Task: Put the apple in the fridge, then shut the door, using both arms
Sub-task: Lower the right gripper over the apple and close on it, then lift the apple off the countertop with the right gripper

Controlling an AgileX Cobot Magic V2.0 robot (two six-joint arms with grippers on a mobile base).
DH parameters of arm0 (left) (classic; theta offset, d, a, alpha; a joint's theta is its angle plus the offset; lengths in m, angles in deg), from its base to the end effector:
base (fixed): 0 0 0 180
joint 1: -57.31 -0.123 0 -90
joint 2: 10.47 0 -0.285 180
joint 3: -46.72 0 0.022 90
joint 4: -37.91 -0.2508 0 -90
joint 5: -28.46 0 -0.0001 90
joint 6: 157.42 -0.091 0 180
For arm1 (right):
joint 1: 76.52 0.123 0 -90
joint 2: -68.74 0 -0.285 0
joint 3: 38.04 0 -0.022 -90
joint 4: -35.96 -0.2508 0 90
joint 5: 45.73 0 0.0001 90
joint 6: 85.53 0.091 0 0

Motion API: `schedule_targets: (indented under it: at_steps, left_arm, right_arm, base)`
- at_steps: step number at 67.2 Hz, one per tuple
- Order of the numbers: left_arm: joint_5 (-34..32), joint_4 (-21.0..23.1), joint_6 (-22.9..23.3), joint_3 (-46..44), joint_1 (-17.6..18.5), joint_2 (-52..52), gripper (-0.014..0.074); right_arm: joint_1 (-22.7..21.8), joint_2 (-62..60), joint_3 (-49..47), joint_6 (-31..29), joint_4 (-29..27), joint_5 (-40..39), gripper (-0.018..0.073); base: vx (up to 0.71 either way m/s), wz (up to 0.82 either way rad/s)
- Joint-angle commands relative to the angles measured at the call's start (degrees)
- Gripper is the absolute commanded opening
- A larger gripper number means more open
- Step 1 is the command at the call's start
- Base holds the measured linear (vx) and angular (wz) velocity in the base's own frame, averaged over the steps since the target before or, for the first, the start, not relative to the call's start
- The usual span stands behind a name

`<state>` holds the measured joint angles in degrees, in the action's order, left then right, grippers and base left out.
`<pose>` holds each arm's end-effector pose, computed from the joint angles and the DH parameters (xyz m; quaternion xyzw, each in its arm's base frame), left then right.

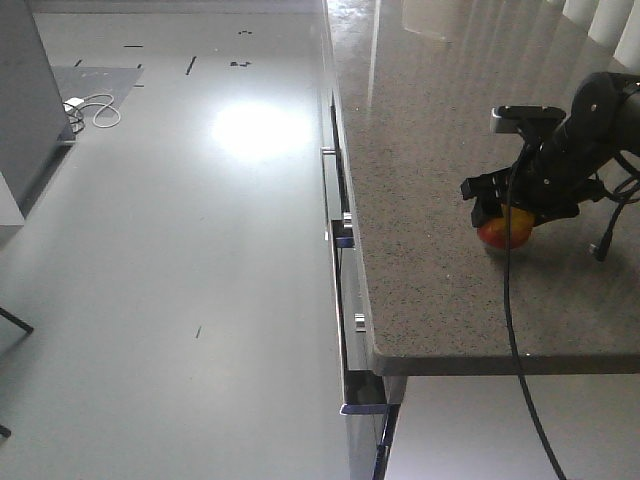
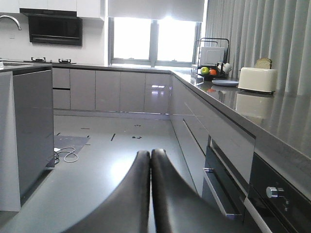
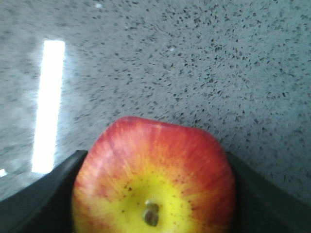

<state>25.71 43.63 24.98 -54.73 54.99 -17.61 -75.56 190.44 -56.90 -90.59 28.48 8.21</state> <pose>0.0559 0.0027 0.2103 -0.0620 0.6594 -0.0363 0.7483 0.4349 0.0169 0.2481 -0.0244 0.9775 0.0522 0.2028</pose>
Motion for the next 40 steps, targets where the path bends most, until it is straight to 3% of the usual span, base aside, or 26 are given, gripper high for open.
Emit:
schedule_targets:
  at_steps: [1, 14, 40]
  left_arm:
    - [-4.0, 0.1, 0.7, -0.8, 0.0, 0.8, -0.0006]
    - [-4.0, 0.1, 0.7, -0.8, 0.0, 0.8, -0.0006]
    - [-4.0, 0.1, 0.7, -0.8, 0.0, 0.8, -0.0006]
  right_arm:
    - [-0.4, -6.8, -1.9, -0.7, -1.7, 1.4, 0.0150]
    - [1.6, -14.1, 2.5, -2.1, -4.7, 3.3, 0.0114]
    - [18.2, -32.6, 23.2, -3.9, -6.0, -5.6, 0.0115]
  base:
    - [0.00, 0.00]
    - [0.00, 0.00]
    - [0.00, 0.00]
